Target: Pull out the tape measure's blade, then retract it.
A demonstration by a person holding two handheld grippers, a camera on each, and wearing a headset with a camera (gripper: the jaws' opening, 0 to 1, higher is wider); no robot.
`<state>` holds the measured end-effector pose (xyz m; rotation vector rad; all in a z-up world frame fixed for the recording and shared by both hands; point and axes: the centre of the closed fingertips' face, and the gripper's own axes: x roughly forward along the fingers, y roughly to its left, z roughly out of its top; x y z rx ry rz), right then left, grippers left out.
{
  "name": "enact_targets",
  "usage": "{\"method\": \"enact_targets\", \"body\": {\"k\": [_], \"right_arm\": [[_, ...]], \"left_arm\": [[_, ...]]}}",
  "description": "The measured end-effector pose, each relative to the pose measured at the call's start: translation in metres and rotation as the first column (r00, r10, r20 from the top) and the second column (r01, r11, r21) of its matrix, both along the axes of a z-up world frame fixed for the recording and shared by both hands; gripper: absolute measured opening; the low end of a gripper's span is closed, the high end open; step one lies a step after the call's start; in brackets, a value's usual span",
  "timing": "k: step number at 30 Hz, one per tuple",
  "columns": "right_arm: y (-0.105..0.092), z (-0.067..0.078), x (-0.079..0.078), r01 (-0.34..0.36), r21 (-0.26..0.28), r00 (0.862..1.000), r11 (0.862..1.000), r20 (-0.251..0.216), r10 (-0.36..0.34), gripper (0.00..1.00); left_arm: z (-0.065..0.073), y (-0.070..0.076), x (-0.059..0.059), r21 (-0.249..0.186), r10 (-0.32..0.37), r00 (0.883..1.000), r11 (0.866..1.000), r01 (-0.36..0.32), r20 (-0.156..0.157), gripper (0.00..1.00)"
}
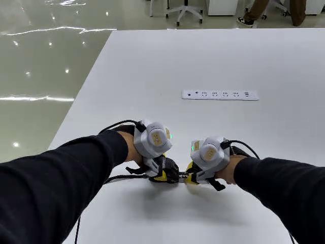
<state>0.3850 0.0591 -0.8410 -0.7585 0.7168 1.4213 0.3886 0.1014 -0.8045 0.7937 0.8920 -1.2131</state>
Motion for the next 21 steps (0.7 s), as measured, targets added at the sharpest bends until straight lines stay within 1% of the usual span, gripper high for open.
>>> {"method": "enact_targets", "body": {"k": [15,21], "right_arm": [[-0.018,0.000,0.003,0.012,-0.018,1.000,1.000,-0.008,-0.012,0.08],[-0.022,0.000,0.003,0.018,-0.015,1.000,1.000,-0.007,-0.018,0.08]], "left_arm": [[0.000,0.000,0.001,-0.007,0.012,1.000,1.000,-0.012,-0.004,0.32],[0.000,0.000,0.001,-0.009,0.014,1.000,1.000,-0.014,-0.004,0.32]]}}
